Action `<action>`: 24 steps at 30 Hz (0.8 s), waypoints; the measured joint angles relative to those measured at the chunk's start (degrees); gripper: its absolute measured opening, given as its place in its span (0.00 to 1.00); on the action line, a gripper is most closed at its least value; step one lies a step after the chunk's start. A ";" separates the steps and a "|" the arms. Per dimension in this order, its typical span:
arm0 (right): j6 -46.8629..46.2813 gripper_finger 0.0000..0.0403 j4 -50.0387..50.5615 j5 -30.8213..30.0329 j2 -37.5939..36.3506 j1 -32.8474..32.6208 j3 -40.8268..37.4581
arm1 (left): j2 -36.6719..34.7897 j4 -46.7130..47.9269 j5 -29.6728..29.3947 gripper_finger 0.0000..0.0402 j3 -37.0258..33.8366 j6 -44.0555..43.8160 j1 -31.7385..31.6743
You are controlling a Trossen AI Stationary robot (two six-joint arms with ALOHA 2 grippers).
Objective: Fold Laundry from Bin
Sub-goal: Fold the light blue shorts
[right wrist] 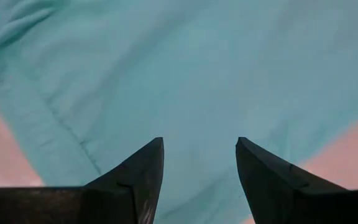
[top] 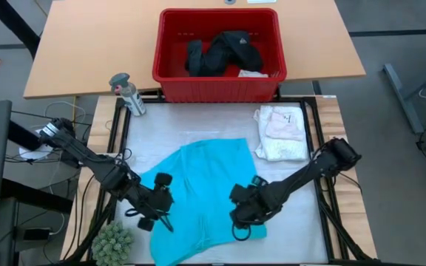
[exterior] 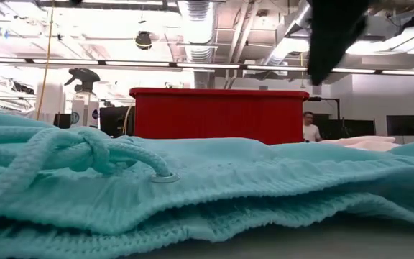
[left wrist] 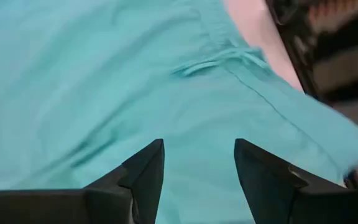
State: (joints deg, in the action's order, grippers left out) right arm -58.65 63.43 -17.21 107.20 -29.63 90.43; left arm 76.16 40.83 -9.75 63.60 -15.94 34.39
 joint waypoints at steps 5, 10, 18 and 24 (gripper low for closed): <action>-12.80 0.55 5.50 3.98 -0.44 0.04 0.03 | -0.02 -6.32 0.27 0.43 -6.35 -7.79 0.20; -20.87 0.55 10.48 6.38 -0.44 0.61 0.02 | -0.06 -9.47 0.30 0.41 -7.83 -10.70 0.24; -21.13 0.55 1.01 12.13 -0.24 3.16 -8.93 | -0.07 -14.86 0.27 0.41 -7.83 -10.28 0.28; -22.57 0.56 -5.79 12.76 -0.33 3.40 -12.38 | -0.09 -14.43 0.47 0.41 -7.83 -10.32 0.28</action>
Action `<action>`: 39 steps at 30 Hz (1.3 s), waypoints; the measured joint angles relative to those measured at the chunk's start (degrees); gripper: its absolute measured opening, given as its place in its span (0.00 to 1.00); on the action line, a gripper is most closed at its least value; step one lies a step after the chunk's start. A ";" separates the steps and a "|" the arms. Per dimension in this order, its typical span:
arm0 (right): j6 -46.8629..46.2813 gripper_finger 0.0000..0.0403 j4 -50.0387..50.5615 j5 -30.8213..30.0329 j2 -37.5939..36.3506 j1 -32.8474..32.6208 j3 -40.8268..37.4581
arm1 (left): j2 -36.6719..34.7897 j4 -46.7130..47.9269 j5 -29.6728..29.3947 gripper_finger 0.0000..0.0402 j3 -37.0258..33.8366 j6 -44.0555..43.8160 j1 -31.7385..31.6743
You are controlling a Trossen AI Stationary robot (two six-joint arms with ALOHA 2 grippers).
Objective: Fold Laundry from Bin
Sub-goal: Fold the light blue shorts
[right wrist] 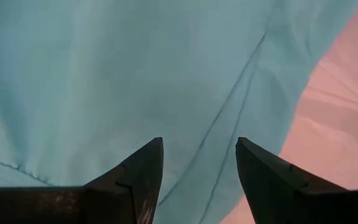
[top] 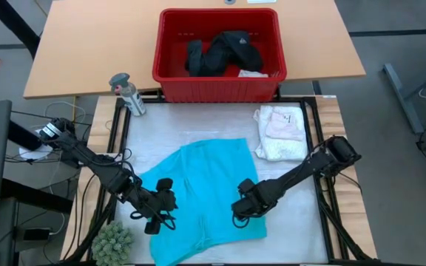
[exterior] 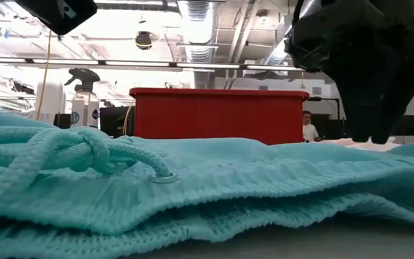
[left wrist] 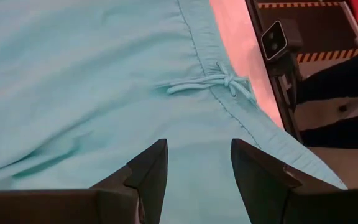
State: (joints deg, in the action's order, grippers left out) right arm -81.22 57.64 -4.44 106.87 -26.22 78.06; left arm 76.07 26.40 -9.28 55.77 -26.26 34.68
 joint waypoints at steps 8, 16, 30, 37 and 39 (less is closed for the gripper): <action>0.48 0.55 -3.01 -1.98 0.22 0.60 -0.56 | 0.00 0.02 -0.13 0.41 0.00 -0.05 0.00; 0.30 0.54 -7.73 -1.64 0.31 1.69 -5.48 | 0.00 0.39 -0.19 0.41 0.00 1.07 0.00; 0.20 0.51 -16.91 1.37 0.22 2.37 -9.92 | 0.00 2.69 -0.45 0.41 0.02 2.01 0.00; -0.21 0.23 -16.90 1.75 0.22 2.40 -9.87 | 0.00 2.94 -0.45 0.41 0.02 2.02 0.00; -0.41 0.10 -16.86 1.79 0.22 2.32 -9.87 | -0.01 2.92 -0.48 0.41 0.02 2.03 0.00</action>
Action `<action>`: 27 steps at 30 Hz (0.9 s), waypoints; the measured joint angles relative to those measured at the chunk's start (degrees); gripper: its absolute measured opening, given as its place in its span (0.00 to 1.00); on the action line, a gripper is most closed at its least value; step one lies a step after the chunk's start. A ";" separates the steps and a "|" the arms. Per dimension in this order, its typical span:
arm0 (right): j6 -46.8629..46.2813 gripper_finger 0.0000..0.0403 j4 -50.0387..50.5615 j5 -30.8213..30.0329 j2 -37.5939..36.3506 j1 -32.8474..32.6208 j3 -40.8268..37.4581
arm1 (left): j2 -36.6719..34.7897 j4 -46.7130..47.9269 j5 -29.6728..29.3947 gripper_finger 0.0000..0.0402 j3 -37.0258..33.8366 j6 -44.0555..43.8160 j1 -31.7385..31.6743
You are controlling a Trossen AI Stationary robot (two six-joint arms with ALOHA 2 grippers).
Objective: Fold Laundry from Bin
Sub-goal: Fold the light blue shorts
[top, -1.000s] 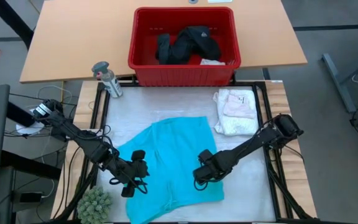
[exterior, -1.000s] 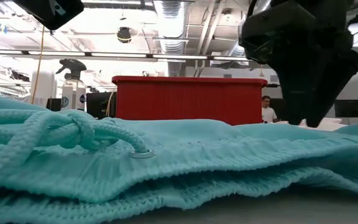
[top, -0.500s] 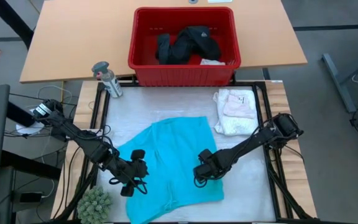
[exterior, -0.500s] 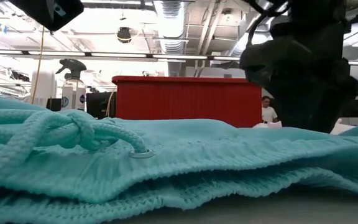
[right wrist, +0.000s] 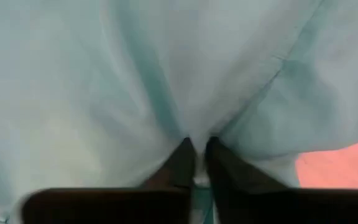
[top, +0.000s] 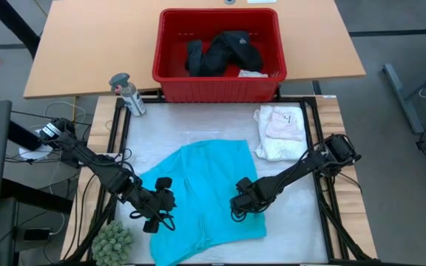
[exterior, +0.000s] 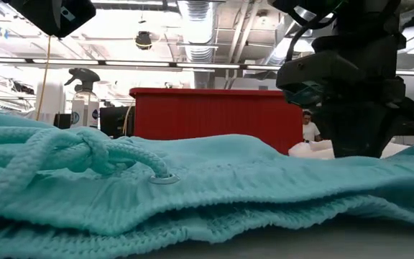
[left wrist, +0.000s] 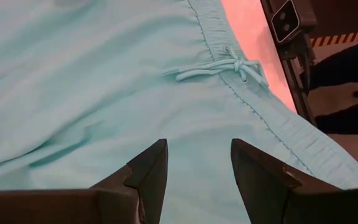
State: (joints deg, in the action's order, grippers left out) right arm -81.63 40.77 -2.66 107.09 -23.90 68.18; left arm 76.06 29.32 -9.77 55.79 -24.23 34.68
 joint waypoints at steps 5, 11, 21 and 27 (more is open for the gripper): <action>-1.73 0.06 1.56 -0.03 -2.40 -0.17 0.00 | -0.01 0.02 -0.12 0.41 0.00 0.00 0.00; -8.29 0.05 7.67 -4.49 -11.01 -2.40 0.14 | -0.01 1.21 -1.16 0.41 0.00 0.02 0.02; -16.25 0.06 22.09 -3.41 -12.16 -6.15 -0.07 | -0.01 2.17 -8.54 0.41 0.00 2.53 0.02; -17.74 0.05 21.35 -11.11 -12.77 -7.75 1.59 | 0.06 2.28 -13.71 0.41 -3.77 -2.75 -0.04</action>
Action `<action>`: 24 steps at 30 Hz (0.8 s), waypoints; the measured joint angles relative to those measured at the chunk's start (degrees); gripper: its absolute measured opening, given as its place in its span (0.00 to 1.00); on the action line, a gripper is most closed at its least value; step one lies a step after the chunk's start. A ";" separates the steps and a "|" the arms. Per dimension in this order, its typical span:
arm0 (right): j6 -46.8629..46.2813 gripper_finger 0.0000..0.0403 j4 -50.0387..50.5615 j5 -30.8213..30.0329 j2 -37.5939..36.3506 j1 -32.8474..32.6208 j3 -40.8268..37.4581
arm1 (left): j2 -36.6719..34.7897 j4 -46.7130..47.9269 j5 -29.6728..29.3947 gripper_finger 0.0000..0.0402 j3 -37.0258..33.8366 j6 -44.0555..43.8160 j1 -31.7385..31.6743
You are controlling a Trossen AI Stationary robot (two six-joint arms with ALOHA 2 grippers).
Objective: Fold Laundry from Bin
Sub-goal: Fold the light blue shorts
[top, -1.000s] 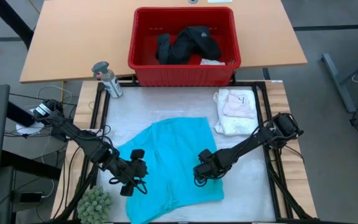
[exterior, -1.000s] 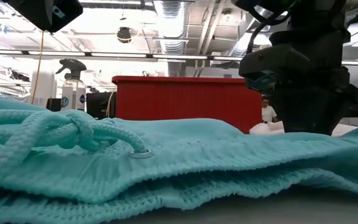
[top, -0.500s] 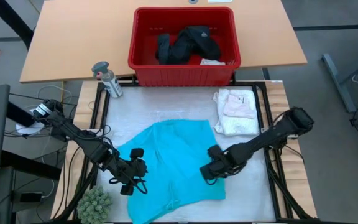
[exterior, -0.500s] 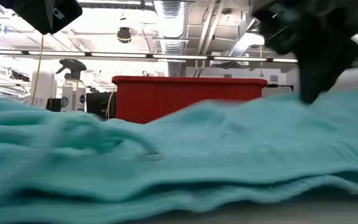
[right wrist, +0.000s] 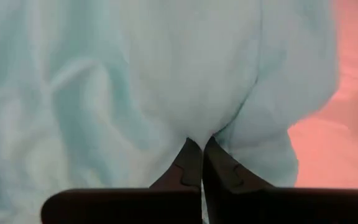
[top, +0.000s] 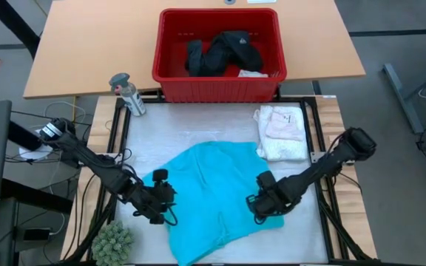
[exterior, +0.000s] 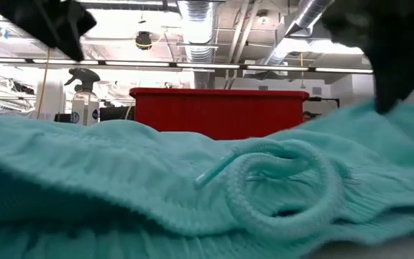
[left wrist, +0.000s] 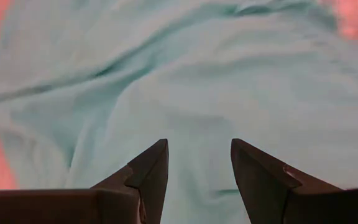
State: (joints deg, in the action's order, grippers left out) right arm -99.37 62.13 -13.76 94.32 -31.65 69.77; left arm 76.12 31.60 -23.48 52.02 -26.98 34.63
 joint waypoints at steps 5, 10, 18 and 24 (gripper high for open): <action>0.61 0.06 2.61 3.55 0.20 -0.22 -0.36 | -0.44 1.16 -5.09 0.41 -6.01 -22.25 0.00; -0.05 0.08 3.18 4.08 0.38 -0.25 -0.41 | -3.59 9.05 -8.00 0.41 -7.38 -63.71 1.32; 0.79 0.07 3.02 4.22 0.53 -0.77 -0.41 | -6.23 19.29 -8.40 0.36 -7.46 -102.12 10.42; 0.85 0.07 3.04 4.25 0.53 -1.01 -0.41 | -2.15 15.28 -9.48 0.33 -7.44 -102.84 11.68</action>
State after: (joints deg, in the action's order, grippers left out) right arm -98.52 65.17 -9.51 94.85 -32.67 69.36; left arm 73.96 46.88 -32.96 44.58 -129.82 46.31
